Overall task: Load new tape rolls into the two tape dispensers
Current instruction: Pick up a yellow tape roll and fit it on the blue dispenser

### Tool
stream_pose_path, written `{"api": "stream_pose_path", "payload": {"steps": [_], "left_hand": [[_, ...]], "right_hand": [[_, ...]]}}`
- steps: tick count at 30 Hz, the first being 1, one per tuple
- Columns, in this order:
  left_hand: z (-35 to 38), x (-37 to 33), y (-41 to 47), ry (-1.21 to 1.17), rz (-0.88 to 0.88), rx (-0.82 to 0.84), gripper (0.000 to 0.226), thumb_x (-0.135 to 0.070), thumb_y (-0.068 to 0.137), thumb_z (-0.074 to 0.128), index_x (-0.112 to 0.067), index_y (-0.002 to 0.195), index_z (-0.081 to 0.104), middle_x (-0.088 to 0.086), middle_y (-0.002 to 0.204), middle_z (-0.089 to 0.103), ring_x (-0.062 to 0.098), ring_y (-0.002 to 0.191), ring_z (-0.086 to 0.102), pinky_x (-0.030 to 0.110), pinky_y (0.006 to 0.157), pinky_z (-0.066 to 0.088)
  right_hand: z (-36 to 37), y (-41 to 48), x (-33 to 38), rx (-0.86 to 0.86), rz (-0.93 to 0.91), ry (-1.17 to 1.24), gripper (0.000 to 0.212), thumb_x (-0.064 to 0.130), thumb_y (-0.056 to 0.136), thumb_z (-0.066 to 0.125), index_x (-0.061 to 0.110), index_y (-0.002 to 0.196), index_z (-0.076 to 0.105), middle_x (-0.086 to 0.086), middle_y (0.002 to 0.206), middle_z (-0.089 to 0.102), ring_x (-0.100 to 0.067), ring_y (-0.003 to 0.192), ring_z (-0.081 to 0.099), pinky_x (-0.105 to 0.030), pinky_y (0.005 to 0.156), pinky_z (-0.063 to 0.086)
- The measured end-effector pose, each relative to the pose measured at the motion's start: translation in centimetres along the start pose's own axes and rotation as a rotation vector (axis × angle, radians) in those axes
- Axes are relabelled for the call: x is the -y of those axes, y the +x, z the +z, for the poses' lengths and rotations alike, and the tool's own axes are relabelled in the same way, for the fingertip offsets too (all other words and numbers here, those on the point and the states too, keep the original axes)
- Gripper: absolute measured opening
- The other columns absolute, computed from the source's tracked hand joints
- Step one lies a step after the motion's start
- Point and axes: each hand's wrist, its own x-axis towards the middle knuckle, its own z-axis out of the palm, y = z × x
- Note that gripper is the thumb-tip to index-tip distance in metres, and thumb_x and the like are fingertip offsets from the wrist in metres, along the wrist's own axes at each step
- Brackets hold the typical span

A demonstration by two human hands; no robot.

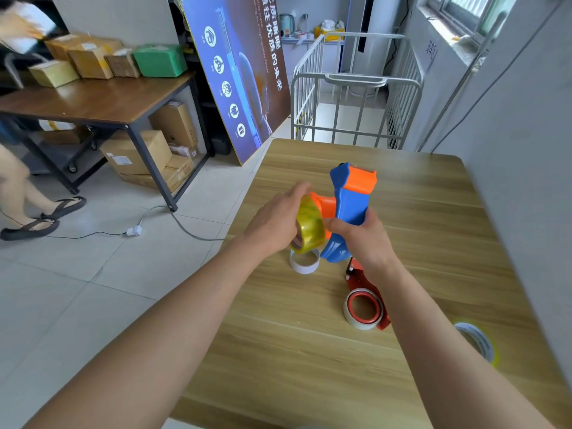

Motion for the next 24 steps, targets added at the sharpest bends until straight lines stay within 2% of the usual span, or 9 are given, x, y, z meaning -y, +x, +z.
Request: {"api": "stream_pose_path", "payload": {"steps": [3,6,9,12,14,16,18,21,24], "left_hand": [[0.3,0.3,-0.1,0.002,-0.050,-0.084,0.043,-0.003,0.085,0.038,-0.027,0.120,0.032,0.007,0.116,0.057,0.025,0.086,0.055,0.034,0.065,0.046],[0.3,0.4,-0.2,-0.169,-0.109,-0.215,0.033,-0.004,0.088,0.034,-0.019,0.115,0.046,0.005,0.119,0.055,0.022,0.099,0.054,0.032,0.078,0.044],[0.7,0.2,-0.1,-0.276,-0.224,-0.377,0.021,-0.008,0.088,0.043,-0.014,0.108,0.048,0.001,0.109,0.054,0.019,0.098,0.053,0.029,0.076,0.042],[0.8,-0.1,0.1,-0.337,-0.411,-0.511,0.018,-0.011,0.081,0.054,-0.015,0.092,0.040,-0.003,0.097,0.043,0.017,0.084,0.050,0.024,0.063,0.038],[0.6,-0.2,0.2,-0.424,-0.537,-0.440,0.014,-0.018,0.081,0.056,-0.014,0.084,0.043,-0.002,0.084,0.051,0.015,0.072,0.053,0.027,0.052,0.039],[0.4,-0.2,0.2,-0.645,-0.597,-0.282,0.013,-0.023,0.082,0.057,-0.010,0.086,0.059,0.008,0.085,0.066,0.024,0.080,0.064,0.040,0.064,0.055],[0.2,-0.4,0.1,-0.908,-0.625,-0.195,0.017,-0.022,0.085,0.056,-0.013,0.094,0.067,0.014,0.096,0.070,0.030,0.090,0.067,0.046,0.080,0.057],[-0.3,-0.7,0.2,-1.237,-0.698,-0.241,0.020,-0.015,0.086,0.048,-0.011,0.086,0.068,0.013,0.088,0.069,0.028,0.083,0.067,0.040,0.075,0.056],[-0.6,-0.8,0.2,-1.216,-0.655,-0.178,0.015,-0.021,0.087,0.053,-0.015,0.083,0.066,0.012,0.091,0.070,0.027,0.083,0.067,0.041,0.077,0.055]], "right_hand": [[0.0,-0.1,0.0,0.006,0.010,0.026,0.033,0.023,0.075,0.076,0.020,0.095,0.051,0.004,0.085,0.057,-0.012,0.072,0.057,-0.023,0.061,0.044],[0.1,-0.2,0.0,0.026,0.015,0.058,0.033,0.024,0.074,0.076,0.019,0.097,0.052,0.004,0.084,0.057,-0.012,0.071,0.057,-0.024,0.062,0.045],[0.5,-0.4,0.0,0.037,0.017,0.088,0.034,0.024,0.074,0.076,0.020,0.098,0.053,0.005,0.085,0.058,-0.011,0.072,0.058,-0.024,0.063,0.045],[0.8,-0.4,0.0,0.038,0.009,0.098,0.034,0.025,0.074,0.076,0.020,0.098,0.053,0.005,0.085,0.059,-0.011,0.073,0.059,-0.025,0.064,0.046],[0.9,-0.4,0.2,0.036,-0.006,0.082,0.034,0.026,0.074,0.076,0.022,0.097,0.052,0.006,0.086,0.059,-0.010,0.074,0.059,-0.024,0.063,0.045],[1.0,-0.3,0.3,0.036,-0.021,0.064,0.034,0.027,0.073,0.076,0.024,0.097,0.051,0.006,0.087,0.058,-0.009,0.074,0.059,-0.022,0.061,0.044],[1.0,-0.3,0.4,0.037,-0.031,0.039,0.035,0.025,0.073,0.077,0.024,0.096,0.050,0.007,0.087,0.056,-0.008,0.073,0.057,-0.021,0.060,0.043],[1.1,-0.3,0.0,0.042,-0.026,0.001,0.039,0.023,0.073,0.077,0.019,0.102,0.050,0.004,0.089,0.056,-0.009,0.073,0.056,-0.022,0.060,0.042],[1.2,-0.4,-0.3,0.048,-0.016,0.001,0.038,0.022,0.074,0.076,0.018,0.102,0.050,0.005,0.087,0.057,-0.009,0.071,0.056,-0.022,0.060,0.042]]}}
